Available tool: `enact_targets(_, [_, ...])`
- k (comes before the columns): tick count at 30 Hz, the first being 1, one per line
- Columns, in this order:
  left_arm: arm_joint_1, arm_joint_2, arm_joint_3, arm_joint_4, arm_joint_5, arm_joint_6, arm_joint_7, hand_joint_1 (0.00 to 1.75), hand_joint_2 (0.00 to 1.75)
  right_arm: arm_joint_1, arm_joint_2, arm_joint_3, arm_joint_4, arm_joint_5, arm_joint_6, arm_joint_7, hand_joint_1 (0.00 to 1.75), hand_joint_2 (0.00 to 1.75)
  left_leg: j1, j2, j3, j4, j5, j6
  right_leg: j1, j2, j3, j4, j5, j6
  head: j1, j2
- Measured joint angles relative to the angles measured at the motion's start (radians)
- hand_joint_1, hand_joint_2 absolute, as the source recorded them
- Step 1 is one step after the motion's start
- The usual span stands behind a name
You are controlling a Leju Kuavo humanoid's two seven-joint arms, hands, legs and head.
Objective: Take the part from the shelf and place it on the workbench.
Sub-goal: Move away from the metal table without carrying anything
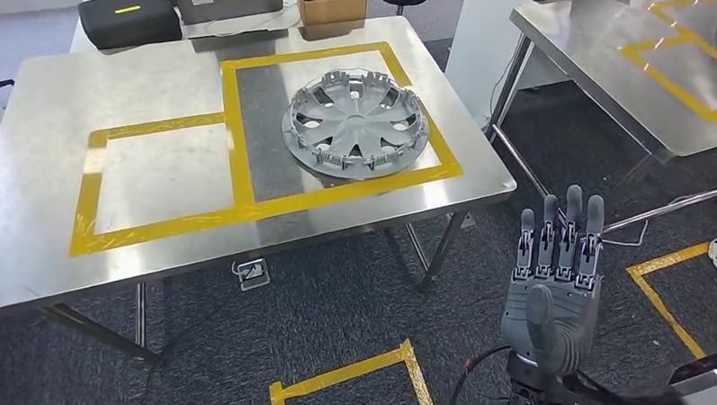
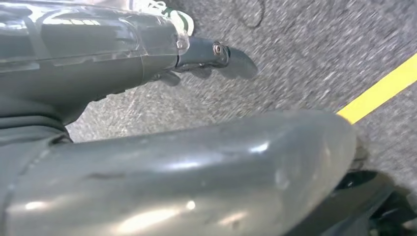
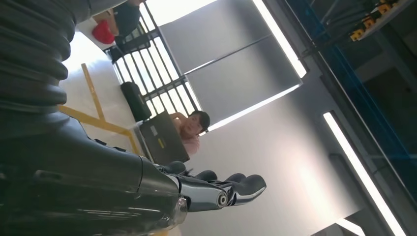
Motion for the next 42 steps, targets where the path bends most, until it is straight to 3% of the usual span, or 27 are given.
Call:
enact_targets(1, [0.0, 0.0, -0.002, 0.0, -0.001, -0.001, -0.001, 0.0, 0.0, 0.001, 0.0, -0.002, 0.0, 0.002, -0.004, 0.001, 0.0, 1.75, 0.002, 0.0, -0.011, 0.061, -0.045, -0.004, 0.0, -0.001, -0.018, 0.003, 0.012, -0.001, -0.006, 0.0])
enact_targets(2, [0.0, 0.0, -0.003, 0.0, -0.001, -0.003, -0.002, 0.0, 0.0, 0.003, 0.0, -0.005, 0.0, 0.004, -0.007, 0.003, 0.0, 1.75, 0.004, 0.0, -0.015, 0.115, -0.067, -0.009, -0.001, -0.002, -0.037, 0.007, 0.024, 0.001, -0.01, 0.0])
enact_targets(3, [0.0, 0.0, -0.004, 0.0, -0.001, -0.005, -0.002, 0.0, 0.0, 0.003, 0.0, -0.009, 0.0, 0.006, -0.01, 0.006, 0.0, 1.75, 0.005, 0.0, -0.01, 0.15, -0.062, -0.014, -0.001, -0.002, -0.057, 0.012, 0.035, 0.003, -0.012, 0.0])
enact_targets(4, [0.0, 0.0, -0.004, 0.0, -0.001, -0.006, -0.003, 0.0, 0.0, 0.004, 0.0, -0.012, 0.0, 0.008, -0.013, 0.011, 0.0, 1.75, 0.007, 0.001, 0.009, 0.156, -0.036, -0.018, -0.002, -0.003, -0.078, 0.02, 0.046, 0.006, -0.014, 0.0])
enact_targets(6, [-0.001, 0.0, -0.004, 0.0, -0.002, -0.008, -0.002, 0.0, 0.0, 0.004, -0.001, -0.016, 0.0, 0.015, -0.019, 0.024, 0.0, 1.75, 0.013, 0.002, 0.091, 0.075, 0.013, -0.026, -0.006, -0.003, -0.119, 0.044, 0.06, 0.016, -0.016, 0.0])
enact_targets(8, [-0.002, -0.003, -0.004, -0.001, -0.004, -0.01, -0.002, 0.0, 0.0, 0.004, -0.002, -0.017, -0.003, 0.023, -0.025, 0.033, 0.0, 1.75, 0.014, 0.001, 0.183, -0.056, -0.006, -0.023, -0.006, -0.002, -0.149, 0.073, 0.068, 0.026, -0.02, 0.0])
enact_targets(10, [-0.003, -0.005, -0.004, -0.001, -0.005, -0.01, -0.001, 0.0, 0.0, 0.004, -0.002, -0.017, -0.006, 0.03, -0.028, 0.038, 0.0, 1.75, 0.01, -0.002, 0.215, -0.115, -0.034, -0.005, -0.005, -0.002, -0.162, 0.088, 0.079, 0.035, -0.019, 0.0])
enact_targets(12, [-0.002, -0.006, -0.005, -0.001, -0.006, -0.011, -0.001, 0.0, 0.0, 0.005, -0.005, -0.017, -0.008, 0.036, -0.032, 0.041, 0.0, 1.75, 0.01, -0.001, 0.201, -0.116, -0.022, 0.017, -0.008, 0.0, -0.169, 0.09, 0.081, 0.046, -0.014, 0.0])
enact_targets(13, [-0.002, -0.007, -0.006, -0.001, -0.007, -0.011, 0.0, 0.0, 0.0, 0.007, -0.007, -0.017, -0.008, 0.04, -0.036, 0.044, 0.0, 1.75, 0.01, 0.0, 0.192, -0.117, -0.011, 0.026, -0.011, 0.002, -0.174, 0.102, 0.059, 0.053, -0.011, 0.0])
enact_targets(16, [-0.004, -0.01, -0.011, -0.001, -0.007, -0.013, 0.0, 0.0, 0.0, 0.01, -0.01, -0.016, -0.01, 0.052, -0.051, 0.053, 0.0, 1.75, 0.01, 0.0, 0.154, -0.117, 0.023, 0.041, -0.019, 0.004, -0.196, 0.24, -0.084, 0.074, 0.0, 0.0])
enact_targets(17, [-0.004, -0.01, -0.012, -0.001, -0.006, -0.013, 0.002, 0.0, 0.0, 0.011, -0.01, -0.016, -0.01, 0.055, -0.057, 0.055, 0.0, 1.75, 0.01, 0.0, 0.14, -0.116, 0.034, 0.042, -0.021, 0.004, -0.199, 0.298, -0.116, 0.077, 0.003, 0.0])
enact_targets(18, [-0.003, -0.01, -0.012, -0.001, -0.005, -0.014, 0.003, 0.0, 0.0, 0.014, -0.01, -0.017, -0.01, 0.056, -0.062, 0.057, 0.0, 1.75, 0.009, 0.0, 0.126, -0.115, 0.045, 0.041, -0.021, 0.004, -0.194, 0.336, -0.124, 0.077, 0.006, 0.0])
enact_targets(19, [-0.003, -0.009, -0.013, 0.0, -0.004, -0.015, 0.005, 0.0, 0.0, 0.017, -0.01, -0.017, -0.01, 0.057, -0.068, 0.057, 0.0, 1.75, 0.008, 0.0, 0.111, -0.115, 0.056, 0.04, -0.021, 0.004, -0.178, 0.342, -0.11, 0.075, 0.009, 0.0])
enact_targets(20, [-0.003, -0.009, -0.014, 0.0, -0.003, -0.016, 0.006, 0.0, 0.0, 0.019, -0.01, -0.017, -0.01, 0.057, -0.072, 0.057, 0.0, 1.75, 0.007, 0.0, 0.098, -0.114, 0.066, 0.038, -0.02, 0.005, -0.147, 0.314, -0.082, 0.07, 0.012, 0.0])
enact_targets(22, [-0.003, -0.01, -0.017, -0.001, -0.002, -0.016, 0.006, 0.0, 0.0, 0.021, -0.011, -0.018, -0.013, 0.057, -0.077, 0.057, 0.0, 1.75, 0.004, 0.0, 0.078, -0.114, 0.084, 0.034, -0.016, 0.008, -0.052, 0.178, -0.041, 0.052, 0.014, 0.0])
enact_targets(24, [-0.003, -0.013, -0.019, -0.001, -0.002, -0.017, 0.006, 0.0, 0.0, 0.021, -0.012, -0.019, -0.021, 0.058, -0.078, 0.057, 0.0, 1.75, 0.004, 0.001, 0.065, -0.116, 0.103, 0.024, -0.01, 0.01, 0.019, 0.054, -0.043, 0.036, 0.013, 0.0])
enact_targets(25, [-0.003, -0.014, -0.02, -0.001, -0.002, -0.017, 0.006, 0.0, 0.0, 0.021, -0.013, -0.02, -0.024, 0.058, -0.079, 0.057, 0.0, 1.75, 0.006, 0.002, 0.059, -0.118, 0.113, 0.016, -0.006, 0.011, 0.03, 0.027, -0.048, 0.032, 0.013, 0.0])
enact_targets(27, [-0.001, -0.015, -0.02, -0.001, -0.002, -0.018, 0.008, 0.0, 0.0, 0.022, -0.015, -0.022, -0.026, 0.058, -0.081, 0.057, 0.0, 1.75, 0.011, 0.003, 0.051, -0.125, 0.124, 0.003, -0.004, 0.008, 0.026, 0.007, -0.03, 0.025, 0.015, 0.0])
enact_targets(28, [0.0, -0.015, -0.021, -0.001, -0.001, -0.019, 0.008, 0.0, 0.0, 0.023, -0.015, -0.022, -0.026, 0.058, -0.083, 0.057, 0.0, 1.75, 0.011, 0.003, 0.046, -0.117, 0.108, 0.0, -0.005, 0.006, 0.022, -0.001, -0.017, 0.021, 0.015, 0.0])
enact_targets(30, [0.001, -0.015, -0.021, -0.001, 0.002, -0.02, 0.006, 0.0, 0.0, 0.025, -0.016, -0.023, -0.026, 0.058, -0.091, 0.057, 0.0, 1.75, 0.01, 0.001, 0.021, -0.043, 0.028, -0.005, -0.009, 0.001, 0.007, -0.01, 0.003, 0.014, 0.007, 0.0])
enact_targets(32, [0.001, -0.015, -0.022, -0.001, 0.006, -0.021, 0.001, 0.0, 0.0, 0.033, -0.016, -0.024, -0.026, 0.06, -0.105, 0.059, 0.0, 1.75, 0.01, 0.0, -0.009, 0.085, -0.054, -0.011, -0.008, -0.002, -0.02, 0.002, 0.015, 0.011, -0.002, 0.0])
enact_targets(33, [0.001, -0.016, -0.022, -0.001, 0.007, -0.021, -0.001, 0.0, 0.0, 0.038, -0.017, -0.024, -0.026, 0.062, -0.112, 0.062, 0.0, 1.75, 0.011, 0.0, -0.014, 0.132, -0.068, -0.014, -0.008, -0.003, -0.035, 0.011, 0.019, 0.011, -0.005, 0.0])
enact_targets(34, [0.001, -0.016, -0.022, -0.001, 0.008, -0.021, -0.002, 0.0, 0.0, 0.043, -0.019, -0.025, -0.026, 0.065, -0.12, 0.065, 0.0, 1.75, 0.011, 0.001, -0.003, 0.148, -0.059, -0.017, -0.009, -0.004, -0.051, 0.022, 0.023, 0.013, -0.008, 0.0])
enact_targets(36, [0.001, -0.016, -0.023, -0.001, 0.008, -0.022, -0.003, 0.0, 0.0, 0.051, -0.021, -0.027, -0.026, 0.071, -0.133, 0.072, 0.0, 1.75, 0.013, 0.002, 0.065, 0.079, -0.009, -0.021, -0.012, -0.004, -0.084, 0.048, 0.028, 0.017, -0.016, 0.0])
enact_targets(38, [0.0, -0.017, -0.023, -0.001, 0.008, -0.023, -0.003, 0.0, 0.0, 0.056, -0.023, -0.032, -0.026, 0.084, -0.148, 0.077, 0.0, 1.75, 0.012, 0.002, 0.143, -0.035, 0.005, -0.019, -0.012, -0.003, -0.113, 0.076, 0.03, 0.025, -0.023, 0.0])
enact_targets(40, [0.0, -0.019, -0.023, -0.001, 0.008, -0.024, -0.003, 0.0, 0.0, 0.059, -0.028, -0.038, -0.027, 0.11, -0.172, 0.086, 0.0, 1.75, 0.009, 0.0, 0.168, -0.087, -0.009, -0.012, -0.011, -0.002, -0.13, 0.093, 0.037, 0.037, -0.026, 0.0])
enact_targets(42, [0.001, -0.022, -0.024, -0.001, 0.008, -0.024, -0.003, 0.0, 0.0, 0.062, -0.034, -0.041, -0.028, 0.138, -0.193, 0.095, 0.0, 1.75, 0.011, 0.0, 0.16, -0.093, -0.004, 0.001, -0.011, 0.0, -0.137, 0.098, 0.043, 0.049, -0.027, 0.0])
